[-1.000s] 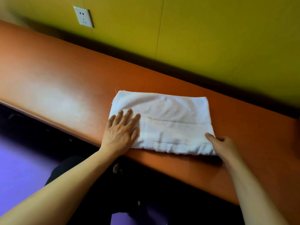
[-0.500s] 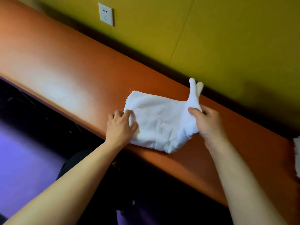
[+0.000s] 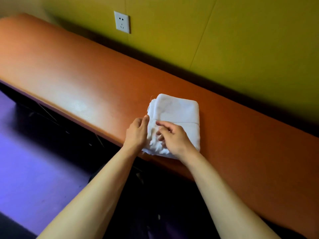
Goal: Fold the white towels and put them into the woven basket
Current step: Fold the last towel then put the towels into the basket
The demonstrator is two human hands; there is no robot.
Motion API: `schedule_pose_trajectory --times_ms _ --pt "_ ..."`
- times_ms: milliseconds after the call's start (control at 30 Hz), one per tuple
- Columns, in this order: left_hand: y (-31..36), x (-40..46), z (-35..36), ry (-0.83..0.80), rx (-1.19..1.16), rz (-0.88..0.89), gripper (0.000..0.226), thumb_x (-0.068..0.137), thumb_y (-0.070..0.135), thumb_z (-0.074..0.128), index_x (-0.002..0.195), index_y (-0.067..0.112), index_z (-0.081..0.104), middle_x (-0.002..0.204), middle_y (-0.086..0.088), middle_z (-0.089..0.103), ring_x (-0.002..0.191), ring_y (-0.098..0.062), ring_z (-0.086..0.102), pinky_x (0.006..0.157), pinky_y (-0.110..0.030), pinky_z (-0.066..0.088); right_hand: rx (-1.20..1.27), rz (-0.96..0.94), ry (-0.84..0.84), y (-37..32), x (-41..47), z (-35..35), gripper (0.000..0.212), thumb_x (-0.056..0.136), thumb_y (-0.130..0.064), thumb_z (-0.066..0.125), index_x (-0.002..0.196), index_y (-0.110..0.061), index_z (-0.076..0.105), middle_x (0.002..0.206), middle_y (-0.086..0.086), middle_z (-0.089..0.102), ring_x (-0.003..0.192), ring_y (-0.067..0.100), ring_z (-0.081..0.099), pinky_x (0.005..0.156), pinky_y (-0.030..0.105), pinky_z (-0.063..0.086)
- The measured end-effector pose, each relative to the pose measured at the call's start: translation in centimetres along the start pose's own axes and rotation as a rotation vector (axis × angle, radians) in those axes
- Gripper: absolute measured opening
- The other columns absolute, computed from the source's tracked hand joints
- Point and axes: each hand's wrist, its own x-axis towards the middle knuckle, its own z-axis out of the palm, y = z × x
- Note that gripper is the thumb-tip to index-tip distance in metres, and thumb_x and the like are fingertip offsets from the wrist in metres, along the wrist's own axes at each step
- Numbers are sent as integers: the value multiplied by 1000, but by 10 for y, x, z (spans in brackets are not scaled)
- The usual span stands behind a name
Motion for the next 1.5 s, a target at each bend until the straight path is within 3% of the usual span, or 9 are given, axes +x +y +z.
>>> schedule_pose_trajectory --times_ms 67,167,267,367,500,633,767,1067,1500 --pt "5 -8 6 -39 177 38 65 84 72 45 116 18 64 111 -5 67 114 -32 59 101 -46 44 -15 -69 269 15 -4 -27 25 97 -15 54 115 -20 70 96 -5 66 86 15 63 82 28 48" --pt "9 -21 19 -50 454 71 68 88 59 60 142 19 49 132 -13 58 125 -36 49 107 -43 38 -248 92 560 52 -8 -67 36 92 -29 61 127 -19 60 117 6 61 109 28 58 94 33 45" --pt "7 -28 25 -75 470 27 74 80 60 54 145 26 44 132 -17 56 122 -41 50 106 -48 41 -95 308 374 73 -9 -81 59 95 -44 60 146 -17 45 141 14 54 128 32 53 105 37 42" --pt "5 -37 27 -100 409 9 65 82 52 57 142 27 48 131 -19 58 118 -41 55 105 -49 43 6 263 301 83 -17 -80 56 96 -40 61 144 -12 49 141 14 56 126 30 55 104 35 45" --pt "7 -65 29 -89 310 39 46 89 33 65 135 27 58 123 -15 64 108 -35 62 95 -43 51 161 310 289 97 -37 -87 54 91 -41 66 136 -12 57 133 8 63 115 25 62 100 38 50" --pt "4 -91 37 -123 238 31 34 93 24 66 127 26 64 91 -10 65 88 -31 66 74 -32 49 301 339 251 111 -63 -99 43 89 -40 71 121 -15 60 124 0 65 106 21 66 92 32 52" --pt "-1 -113 45 -175 122 -11 31 96 20 62 126 29 63 106 -6 69 94 -23 67 83 -32 53 528 419 148 125 -92 -111 44 84 -33 78 111 1 70 104 11 76 96 24 74 93 38 57" --pt "-12 -165 72 -266 -90 -45 34 98 11 52 128 27 54 107 0 67 92 -17 68 73 -31 56 596 358 316 139 -151 -118 26 80 -22 75 102 -12 64 104 10 75 92 24 73 85 43 60" --pt "71 -248 134 -415 -5 362 38 103 24 53 140 16 45 108 -5 65 97 -23 67 67 -26 50 595 222 514 125 -259 -229 30 80 -20 69 109 -13 64 99 4 71 84 16 67 67 28 53"
